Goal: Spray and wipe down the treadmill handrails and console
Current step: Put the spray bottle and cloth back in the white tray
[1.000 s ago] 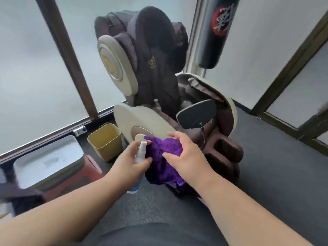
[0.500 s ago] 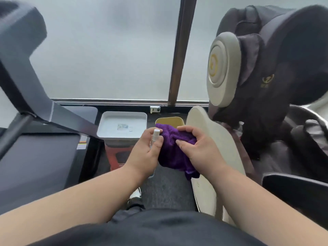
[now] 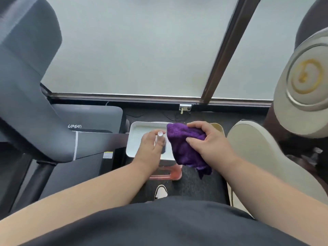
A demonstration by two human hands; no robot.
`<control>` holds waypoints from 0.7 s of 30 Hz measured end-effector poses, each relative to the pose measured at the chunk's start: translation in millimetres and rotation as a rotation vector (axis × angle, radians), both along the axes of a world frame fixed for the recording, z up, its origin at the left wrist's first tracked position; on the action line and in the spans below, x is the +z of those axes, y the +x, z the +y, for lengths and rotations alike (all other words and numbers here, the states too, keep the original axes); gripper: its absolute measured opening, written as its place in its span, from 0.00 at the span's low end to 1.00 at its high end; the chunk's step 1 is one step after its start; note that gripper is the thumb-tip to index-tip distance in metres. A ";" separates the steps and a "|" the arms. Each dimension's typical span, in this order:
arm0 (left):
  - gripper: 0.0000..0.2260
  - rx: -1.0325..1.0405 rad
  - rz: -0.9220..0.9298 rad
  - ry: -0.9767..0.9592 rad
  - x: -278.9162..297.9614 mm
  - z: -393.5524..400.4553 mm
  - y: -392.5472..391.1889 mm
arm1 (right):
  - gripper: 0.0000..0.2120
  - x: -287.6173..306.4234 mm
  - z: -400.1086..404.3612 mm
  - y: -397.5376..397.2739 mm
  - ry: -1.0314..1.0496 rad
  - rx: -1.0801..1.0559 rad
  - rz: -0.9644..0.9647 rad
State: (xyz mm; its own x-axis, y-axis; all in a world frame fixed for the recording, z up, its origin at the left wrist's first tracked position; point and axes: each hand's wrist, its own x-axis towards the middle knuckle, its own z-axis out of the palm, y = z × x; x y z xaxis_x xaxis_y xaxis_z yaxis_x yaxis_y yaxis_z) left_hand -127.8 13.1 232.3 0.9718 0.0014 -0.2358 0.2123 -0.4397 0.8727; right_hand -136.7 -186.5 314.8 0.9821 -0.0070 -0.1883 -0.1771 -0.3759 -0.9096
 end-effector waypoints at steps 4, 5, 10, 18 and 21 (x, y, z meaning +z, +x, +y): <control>0.07 0.116 0.058 0.159 -48.7 34.7 65.3 | 0.18 -37.3 5.1 39.9 -0.001 -0.015 0.086; 0.06 0.132 0.088 0.179 -60.9 40.4 78.4 | 0.18 -46.9 4.8 46.5 0.006 -0.022 0.115; 0.07 0.088 0.193 0.280 -134.9 51.6 122.1 | 0.17 -97.0 0.3 82.9 -0.025 -0.012 0.191; 0.11 0.107 0.304 0.395 -221.3 50.8 146.3 | 0.17 -148.0 -17.4 121.6 -0.021 0.040 0.291; 0.11 0.171 0.322 0.367 -233.4 48.9 148.0 | 0.18 -155.2 -21.6 130.7 -0.011 0.044 0.321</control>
